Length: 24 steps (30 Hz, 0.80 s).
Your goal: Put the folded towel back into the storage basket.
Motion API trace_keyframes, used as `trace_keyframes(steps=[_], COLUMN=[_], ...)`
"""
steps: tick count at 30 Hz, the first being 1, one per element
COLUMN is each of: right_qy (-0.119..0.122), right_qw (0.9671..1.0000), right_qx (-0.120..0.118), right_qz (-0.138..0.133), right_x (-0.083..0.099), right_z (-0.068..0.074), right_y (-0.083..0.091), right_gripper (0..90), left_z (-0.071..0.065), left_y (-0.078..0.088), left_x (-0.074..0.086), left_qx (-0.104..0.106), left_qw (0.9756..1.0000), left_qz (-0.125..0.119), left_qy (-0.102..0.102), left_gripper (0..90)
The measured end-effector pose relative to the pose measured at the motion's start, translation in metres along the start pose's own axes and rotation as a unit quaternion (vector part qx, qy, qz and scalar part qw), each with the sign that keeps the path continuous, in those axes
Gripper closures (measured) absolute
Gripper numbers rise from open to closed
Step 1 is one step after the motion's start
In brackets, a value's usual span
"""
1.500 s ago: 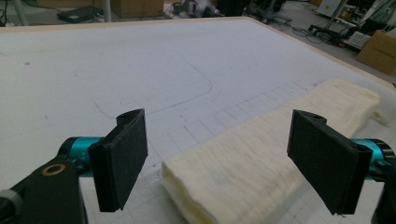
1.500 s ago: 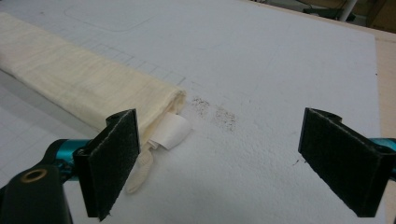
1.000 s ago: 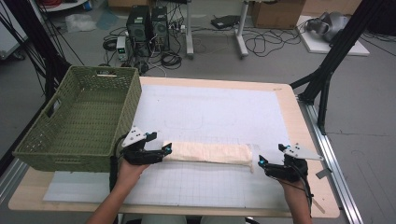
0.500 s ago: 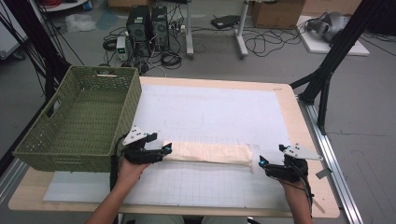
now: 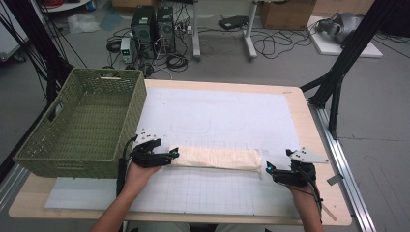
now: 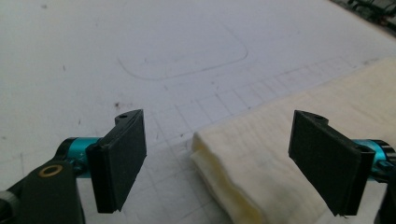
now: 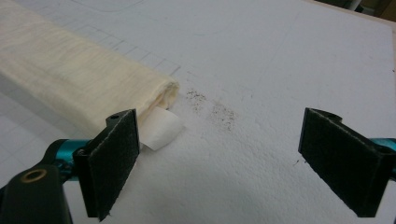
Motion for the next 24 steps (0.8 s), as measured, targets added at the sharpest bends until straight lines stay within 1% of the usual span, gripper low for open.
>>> trace_keyframes(steps=[1, 3, 5, 6, 7, 8, 11, 13, 15, 17, 18, 19, 23, 24], right_qy=[0.000, -0.003, -0.002, -0.002, -0.002, -0.002, 0.000, 0.002, 0.005, 0.006, 0.006, 0.006, -0.015, -0.031], right_qw=[1.0000, 1.0000, 1.0000, 1.0000, 1.0000, 1.0000, 1.0000, 1.0000, 0.9999, 0.9999, 0.9999, 0.9999, 0.9998, 0.9993], right_qx=[0.001, 0.001, 0.003, 0.003, 0.003, 0.002, 0.001, -0.002, -0.003, -0.003, -0.004, -0.003, -0.013, -0.019], right_qz=[0.002, 0.003, 0.005, 0.004, 0.004, 0.005, 0.006, 0.008, 0.011, 0.012, 0.011, 0.011, 0.004, 0.002], right_x=[0.001, 0.002, 0.002, 0.002, 0.002, 0.002, 0.001, 0.001, 0.001, 0.001, 0.001, 0.001, 0.000, -0.001], right_z=[-0.001, -0.001, -0.001, -0.001, 0.000, 0.000, 0.001, 0.003, 0.003, 0.004, 0.004, 0.003, 0.002, 0.002], right_y=[0.000, 0.000, 0.000, 0.000, 0.000, 0.001, -0.001, -0.002, -0.003, -0.003, -0.003, -0.003, -0.004, -0.005], right_gripper=[12.0, 12.0, 12.0, 12.0, 12.0, 12.0, 12.0, 12.0, 12.0, 12.0, 12.0, 12.0, 12.0, 12.0], left_z=[0.000, 0.000, -0.001, -0.002, -0.003, -0.004, -0.007, -0.009, -0.012, -0.014, -0.014, -0.014, -0.016, -0.017], left_y=[-0.002, -0.004, -0.006, -0.007, -0.009, -0.009, -0.009, -0.009, -0.009, -0.009, -0.009, -0.009, -0.008, -0.008], left_x=[0.001, 0.002, 0.004, 0.005, 0.007, 0.007, 0.009, 0.009, 0.010, 0.011, 0.011, 0.011, 0.011, 0.011], left_qx=[0.000, 0.005, 0.011, 0.008, 0.006, 0.002, -0.010, -0.014, -0.010, -0.004, -0.001, 0.003, 0.017, 0.019], left_qw=[1.0000, 0.9998, 0.9993, 0.9990, 0.9985, 0.9981, 0.9972, 0.9967, 0.9958, 0.9956, 0.9954, 0.9956, 0.9948, 0.9949], left_qz=[0.007, 0.019, 0.034, 0.043, 0.053, 0.055, 0.056, 0.056, 0.057, 0.057, 0.057, 0.056, 0.058, 0.057], left_qy=[0.000, 0.001, -0.007, -0.010, -0.014, -0.026, -0.049, -0.057, -0.071, -0.074, -0.077, -0.075, -0.082, -0.081], left_gripper=[21.4, 26.5, 32.1, 35.4, 36.8, 37.8, 40.7, 44.3, 52.2, 59.0, 60.7, 63.2, 74.3, 77.0])
Point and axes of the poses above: each handheld gripper's, and its own axes: y roughly backward along the jaws, x roughly out of its underside, z roughly to its left, the point moved 2 cm from there along -y, roughly forward along the jaws, and after that the axes turned 2 degrees about z, right-handed, at the moved point
